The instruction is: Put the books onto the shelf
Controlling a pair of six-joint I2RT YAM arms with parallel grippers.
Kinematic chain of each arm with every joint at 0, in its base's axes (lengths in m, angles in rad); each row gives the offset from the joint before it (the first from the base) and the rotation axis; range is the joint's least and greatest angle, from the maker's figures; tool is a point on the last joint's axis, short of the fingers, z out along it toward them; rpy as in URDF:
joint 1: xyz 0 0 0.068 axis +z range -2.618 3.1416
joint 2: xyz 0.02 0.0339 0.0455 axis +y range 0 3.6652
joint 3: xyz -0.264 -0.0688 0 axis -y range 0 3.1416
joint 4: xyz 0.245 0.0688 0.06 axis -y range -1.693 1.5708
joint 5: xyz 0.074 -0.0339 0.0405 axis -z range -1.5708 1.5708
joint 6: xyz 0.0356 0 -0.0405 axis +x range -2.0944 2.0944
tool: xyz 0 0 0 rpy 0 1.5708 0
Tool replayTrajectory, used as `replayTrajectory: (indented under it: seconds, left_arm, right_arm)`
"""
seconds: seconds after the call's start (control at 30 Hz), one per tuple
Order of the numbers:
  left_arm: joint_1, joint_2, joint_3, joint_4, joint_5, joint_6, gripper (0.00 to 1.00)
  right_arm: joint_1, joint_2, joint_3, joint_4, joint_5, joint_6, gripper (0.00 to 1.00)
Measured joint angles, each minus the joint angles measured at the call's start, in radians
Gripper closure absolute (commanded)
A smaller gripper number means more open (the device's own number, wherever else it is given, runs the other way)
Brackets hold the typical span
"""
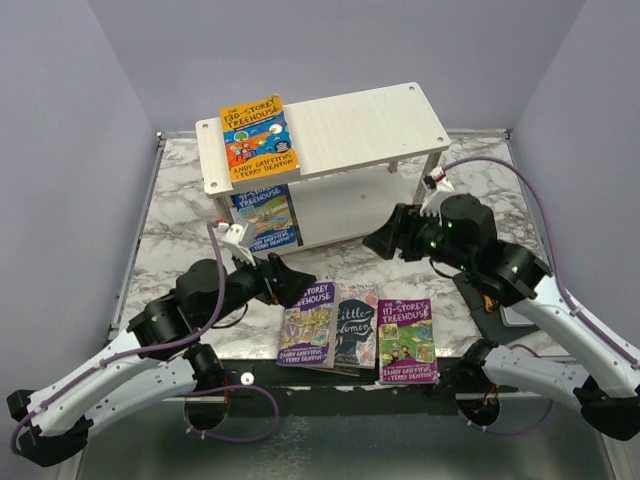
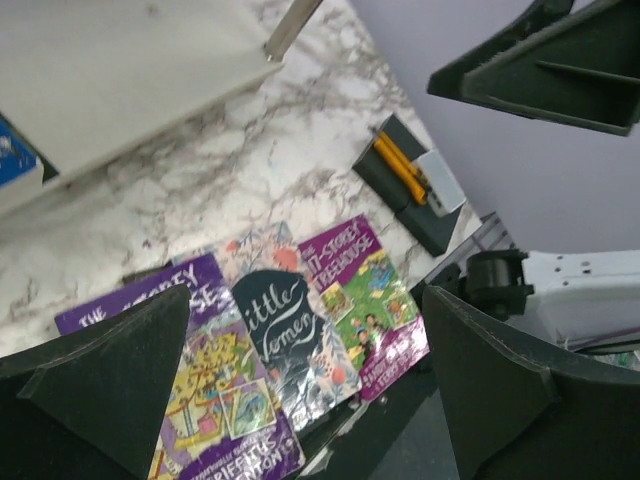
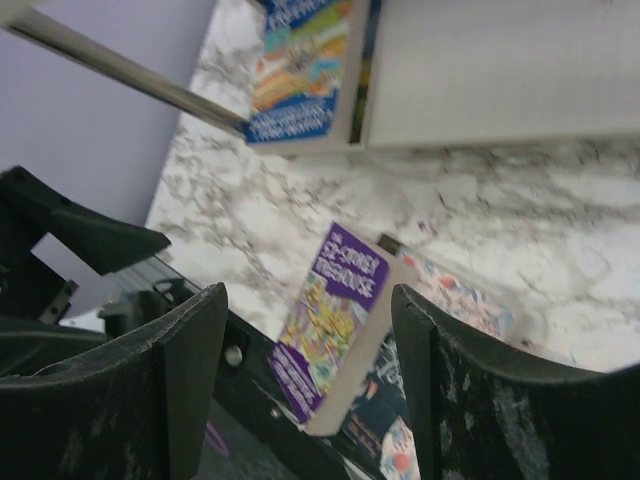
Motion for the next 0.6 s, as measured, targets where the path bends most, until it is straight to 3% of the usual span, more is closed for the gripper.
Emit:
replayTrajectory:
  seconds: [0.23,0.43,0.6]
  left_arm:
    - [0.0,0.015,-0.165,-0.016,-0.006,-0.147,0.01]
    - [0.0,0.046,-0.304,-0.018,-0.053,-0.273,0.01]
    - [0.0,0.05,-0.388,-0.016,-0.095,-0.346,0.01]
  right_arm:
    - [0.0,-0.106,-0.32,0.048,-0.077,0.037,0.29]
    - [0.014,-0.046,-0.514,0.168,-0.163,0.085,0.26]
    - [0.065,0.025,-0.582,0.29,-0.191,0.127,0.24]
